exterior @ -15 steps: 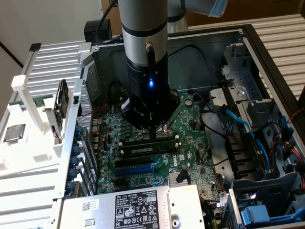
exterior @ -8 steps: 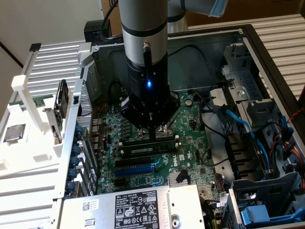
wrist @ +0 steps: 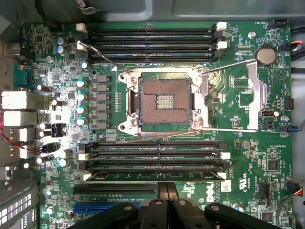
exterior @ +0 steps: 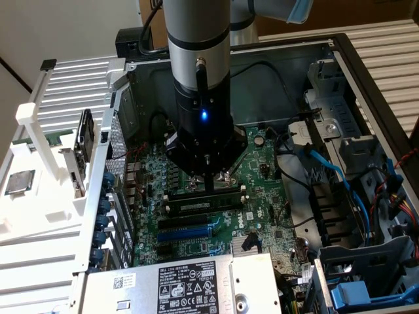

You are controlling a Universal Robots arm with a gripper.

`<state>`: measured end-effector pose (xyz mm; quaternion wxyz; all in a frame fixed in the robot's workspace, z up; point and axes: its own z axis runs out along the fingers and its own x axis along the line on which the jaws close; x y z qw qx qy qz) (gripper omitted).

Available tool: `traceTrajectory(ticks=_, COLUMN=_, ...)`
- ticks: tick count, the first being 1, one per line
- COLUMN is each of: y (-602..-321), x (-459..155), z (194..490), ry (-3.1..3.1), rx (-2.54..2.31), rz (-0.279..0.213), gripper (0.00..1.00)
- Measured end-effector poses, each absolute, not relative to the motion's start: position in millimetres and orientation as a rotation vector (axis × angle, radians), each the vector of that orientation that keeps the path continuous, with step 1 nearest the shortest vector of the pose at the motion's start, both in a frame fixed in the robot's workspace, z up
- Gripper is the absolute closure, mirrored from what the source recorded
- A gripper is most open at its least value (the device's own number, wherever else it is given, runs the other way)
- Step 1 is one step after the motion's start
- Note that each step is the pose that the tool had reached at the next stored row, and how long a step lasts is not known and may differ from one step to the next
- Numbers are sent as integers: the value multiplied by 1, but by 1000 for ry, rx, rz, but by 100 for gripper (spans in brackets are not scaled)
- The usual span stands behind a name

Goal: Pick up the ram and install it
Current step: 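Press down the ram until it locks into place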

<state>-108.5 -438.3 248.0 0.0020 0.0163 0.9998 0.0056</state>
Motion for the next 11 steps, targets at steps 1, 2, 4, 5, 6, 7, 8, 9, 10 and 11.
traceTrajectory(ticks=1, y=-437, x=-109, z=248, ry=3137, rx=51, rz=14, gripper=90)
traceTrajectory(ticks=2, y=-436, x=-109, z=248, ry=3137, rx=51, rz=10, gripper=90)
traceTrajectory(ticks=4, y=-434, x=-109, z=248, ry=3137, rx=51, rz=1, gripper=90)
traceTrajectory(ticks=5, y=-434, x=-108, z=248, ry=3137, rx=51, rz=0, gripper=90)
traceTrajectory(ticks=6, y=-434, x=-109, z=248, ry=3137, rx=51, rz=-3, gripper=90)
traceTrajectory(ticks=7, y=-434, x=-109, z=248, ry=3137, rx=51, rz=-3, gripper=90)
traceTrajectory(ticks=8, y=-434, x=-109, z=248, ry=3137, rx=51, rz=-4, gripper=90)
traceTrajectory(ticks=9, y=-433, x=-109, z=248, ry=3137, rx=51, rz=-4, gripper=90)
traceTrajectory(ticks=10, y=-434, x=-109, z=248, ry=3137, rx=51, rz=-4, gripper=90)
traceTrajectory(ticks=11, y=-434, x=-109, z=248, ry=3137, rx=51, rz=-4, gripper=90)
